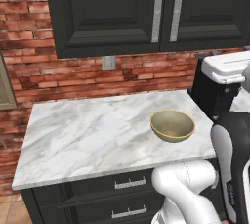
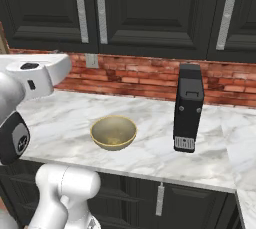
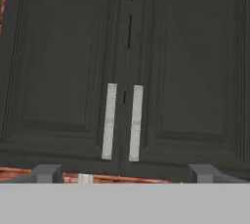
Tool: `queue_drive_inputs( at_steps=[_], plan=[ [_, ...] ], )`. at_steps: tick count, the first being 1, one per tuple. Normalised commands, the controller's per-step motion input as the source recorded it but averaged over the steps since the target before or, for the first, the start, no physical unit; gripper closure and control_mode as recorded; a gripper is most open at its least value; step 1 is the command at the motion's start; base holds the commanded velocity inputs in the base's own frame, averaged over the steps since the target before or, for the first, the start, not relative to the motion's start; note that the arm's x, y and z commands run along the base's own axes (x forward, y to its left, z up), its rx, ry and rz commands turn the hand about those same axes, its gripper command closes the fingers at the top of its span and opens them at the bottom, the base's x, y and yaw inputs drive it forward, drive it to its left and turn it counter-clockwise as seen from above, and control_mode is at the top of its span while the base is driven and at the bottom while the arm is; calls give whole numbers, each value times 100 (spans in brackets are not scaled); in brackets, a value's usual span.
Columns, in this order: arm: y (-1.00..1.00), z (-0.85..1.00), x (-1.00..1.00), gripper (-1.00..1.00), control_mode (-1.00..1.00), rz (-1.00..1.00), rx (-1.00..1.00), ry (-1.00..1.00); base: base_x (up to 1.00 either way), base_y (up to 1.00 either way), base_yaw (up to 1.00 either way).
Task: Open the cabinet. Pick the banana and orange from the cabinet and place them into the bowl. Then close the cabinet.
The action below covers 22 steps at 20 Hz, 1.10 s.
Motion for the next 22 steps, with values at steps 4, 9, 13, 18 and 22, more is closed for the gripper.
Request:
queue_drive_inputs(
  at_steps=[4, 9, 13, 18, 22],
  plan=[
    [-15, 31, -8, -100, -100, 0, 2, -30, 0, 0, 0],
    [-12, 0, 11, -100, -100, 2, 0, -1, 0, 0, 0],
    [-13, 0, 33, -100, -100, 3, 0, 0, 0, 0, 0],
    [-10, 0, 51, -100, -100, 2, 0, 0, 0, 0, 0],
    [-3, 0, 55, -100, -100, 1, 0, 0, 0, 0, 0]
  ],
)
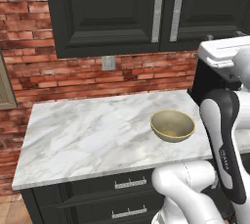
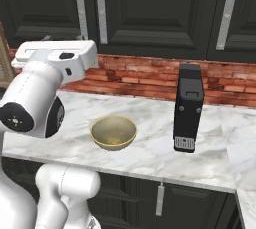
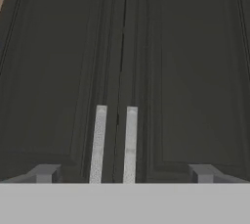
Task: Open the cabinet. Pick the banana and orange from the cabinet and place them into the bowl. Then close the cabinet.
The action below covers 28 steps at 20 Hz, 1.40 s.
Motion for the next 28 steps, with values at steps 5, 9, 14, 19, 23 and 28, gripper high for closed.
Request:
queue_drive_inputs(
  at_steps=[5, 9, 14, 19, 23, 28],
  plan=[
    [-1, 0, 63, -100, -100, 3, 0, 0, 0, 0, 0],
    [0, -4, 71, -100, -100, 4, 0, 0, 0, 0, 0],
    [0, -8, 70, -100, -100, 4, 1, 0, 0, 0, 0],
    [-5, -10, 63, -100, -100, 2, 0, 0, 0, 0, 0],
    [-12, -9, 53, -100, -100, 0, 0, 0, 0, 0, 0],
    [-3, -5, 63, -100, -100, 0, 0, 0, 0, 0, 0]
  ],
)
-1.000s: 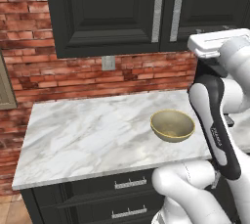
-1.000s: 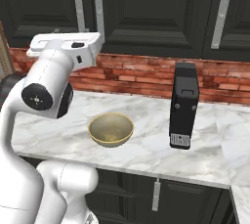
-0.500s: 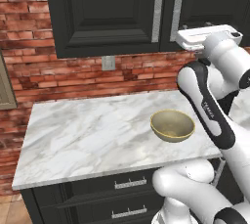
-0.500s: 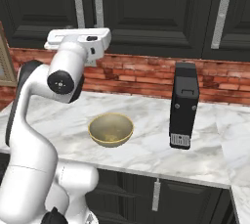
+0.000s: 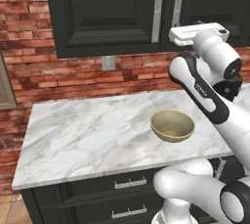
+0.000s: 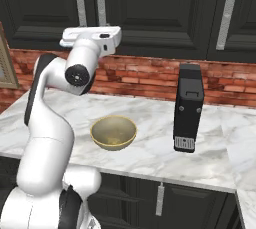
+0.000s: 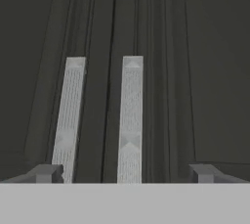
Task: Open the cabinet. Pick the banana and orange from the cabinet and place them into the bowl. Then close the cabinet.
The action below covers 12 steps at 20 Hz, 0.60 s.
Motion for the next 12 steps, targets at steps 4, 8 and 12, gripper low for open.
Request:
queue_drive_inputs(
  at_steps=[4, 8, 12],
  plan=[
    [0, -6, 69, -100, -100, 0, 0, 1, 0, 0, 0],
    [-1, -8, 76, -100, -100, 0, 0, 2, 0, 0, 0],
    [-3, -11, 81, -100, -100, 1, 2, 4, 0, 0, 0]
  ],
)
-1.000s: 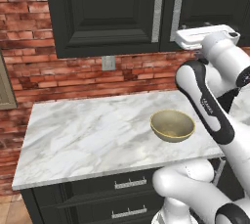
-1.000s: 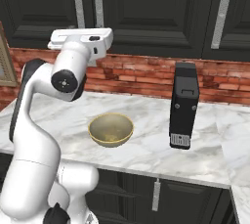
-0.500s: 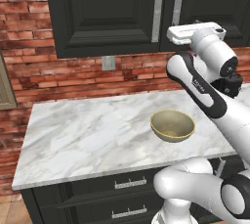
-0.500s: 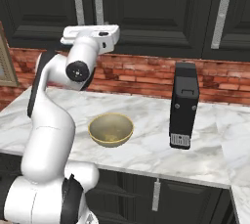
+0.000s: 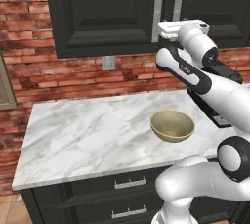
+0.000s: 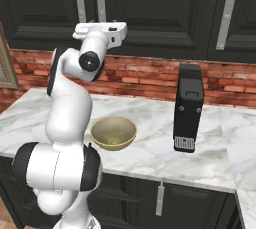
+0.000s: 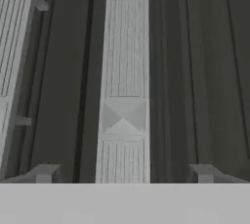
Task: Open the cabinet. Pick the banana and orange from the cabinet and place them into the bowl. Then close the cabinet.
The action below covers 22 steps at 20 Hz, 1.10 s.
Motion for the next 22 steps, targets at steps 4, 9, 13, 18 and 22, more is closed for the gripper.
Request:
queue_drive_inputs(
  at_steps=[4, 9, 13, 18, 22],
  plan=[
    [-3, -16, 96, -100, -100, 1, 4, 7, 0, 0, 0],
    [0, -14, 85, 100, -100, 0, 1, 9, 0, 0, 0],
    [0, 0, 6, 100, -100, 0, 0, 0, 0, 0, 0],
    [0, 0, 0, 100, -100, 0, 0, 0, 0, 0, 0],
    [-1, 27, -8, 100, -100, 0, 0, 0, 0, 0, 0]
  ],
)
